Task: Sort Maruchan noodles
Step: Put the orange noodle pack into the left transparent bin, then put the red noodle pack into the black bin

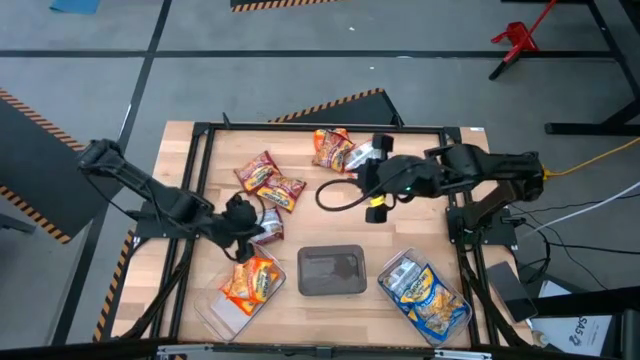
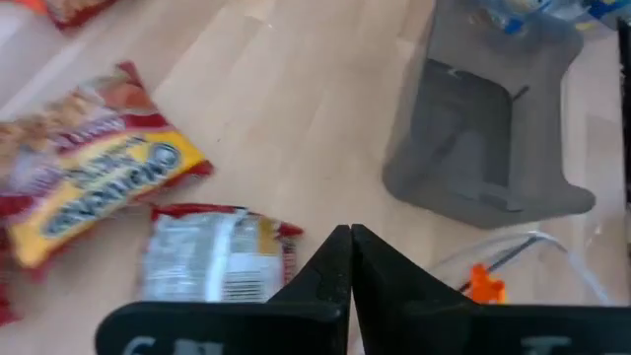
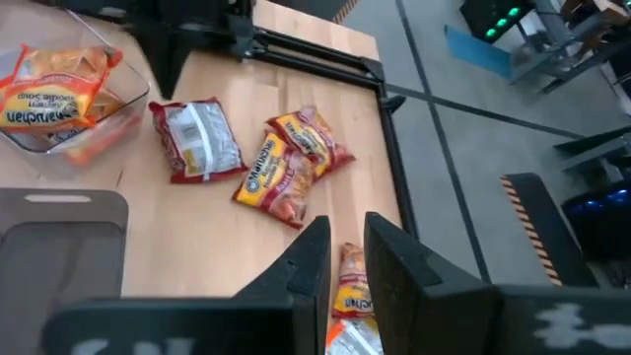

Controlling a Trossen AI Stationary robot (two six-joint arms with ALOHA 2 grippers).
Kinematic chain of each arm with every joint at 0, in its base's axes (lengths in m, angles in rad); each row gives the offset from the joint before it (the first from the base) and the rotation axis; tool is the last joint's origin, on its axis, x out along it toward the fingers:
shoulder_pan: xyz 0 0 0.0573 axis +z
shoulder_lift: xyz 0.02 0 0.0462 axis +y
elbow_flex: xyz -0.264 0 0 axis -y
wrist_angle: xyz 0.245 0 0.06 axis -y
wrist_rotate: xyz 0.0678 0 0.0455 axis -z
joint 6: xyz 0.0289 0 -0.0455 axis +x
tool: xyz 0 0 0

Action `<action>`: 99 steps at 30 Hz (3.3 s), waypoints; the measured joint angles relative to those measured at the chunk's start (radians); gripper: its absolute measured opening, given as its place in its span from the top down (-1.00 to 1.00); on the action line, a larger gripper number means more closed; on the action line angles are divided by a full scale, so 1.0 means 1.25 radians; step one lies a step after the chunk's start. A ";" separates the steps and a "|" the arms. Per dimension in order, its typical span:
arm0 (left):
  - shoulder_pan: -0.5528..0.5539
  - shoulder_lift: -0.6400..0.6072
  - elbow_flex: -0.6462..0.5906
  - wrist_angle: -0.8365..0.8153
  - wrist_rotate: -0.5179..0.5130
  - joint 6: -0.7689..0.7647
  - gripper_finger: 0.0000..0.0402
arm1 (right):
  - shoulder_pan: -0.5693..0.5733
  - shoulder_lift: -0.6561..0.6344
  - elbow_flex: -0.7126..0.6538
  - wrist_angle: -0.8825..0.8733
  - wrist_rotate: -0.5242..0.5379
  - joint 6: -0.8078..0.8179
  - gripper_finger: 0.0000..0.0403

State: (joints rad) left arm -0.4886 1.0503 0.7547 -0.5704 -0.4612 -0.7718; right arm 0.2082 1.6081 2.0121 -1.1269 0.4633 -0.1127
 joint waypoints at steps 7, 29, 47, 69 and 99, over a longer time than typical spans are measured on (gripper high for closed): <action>-0.066 0.097 0.042 0.012 0.020 -0.072 1.00 | -0.001 -0.002 -0.001 -0.052 0.061 0.000 0.75; -0.107 0.318 0.173 -0.117 0.209 -0.066 1.00 | -0.011 -0.002 -0.011 -0.065 0.026 0.003 0.75; -0.139 0.323 0.357 -0.346 0.215 -0.033 1.00 | -0.011 -0.002 -0.011 -0.073 0.012 0.000 0.75; -0.219 0.322 0.206 -0.384 0.168 -0.311 1.00 | -0.011 -0.001 -0.051 -0.057 0.012 -0.021 0.75; -0.195 0.097 0.401 -0.416 -0.145 -0.056 0.93 | -0.341 0.111 -0.050 0.090 -0.241 -0.069 0.09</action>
State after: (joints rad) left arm -0.7324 1.1717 1.2556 -1.0909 -0.6429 -0.8417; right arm -0.2184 1.7469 1.9495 -1.0147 0.1626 -0.1989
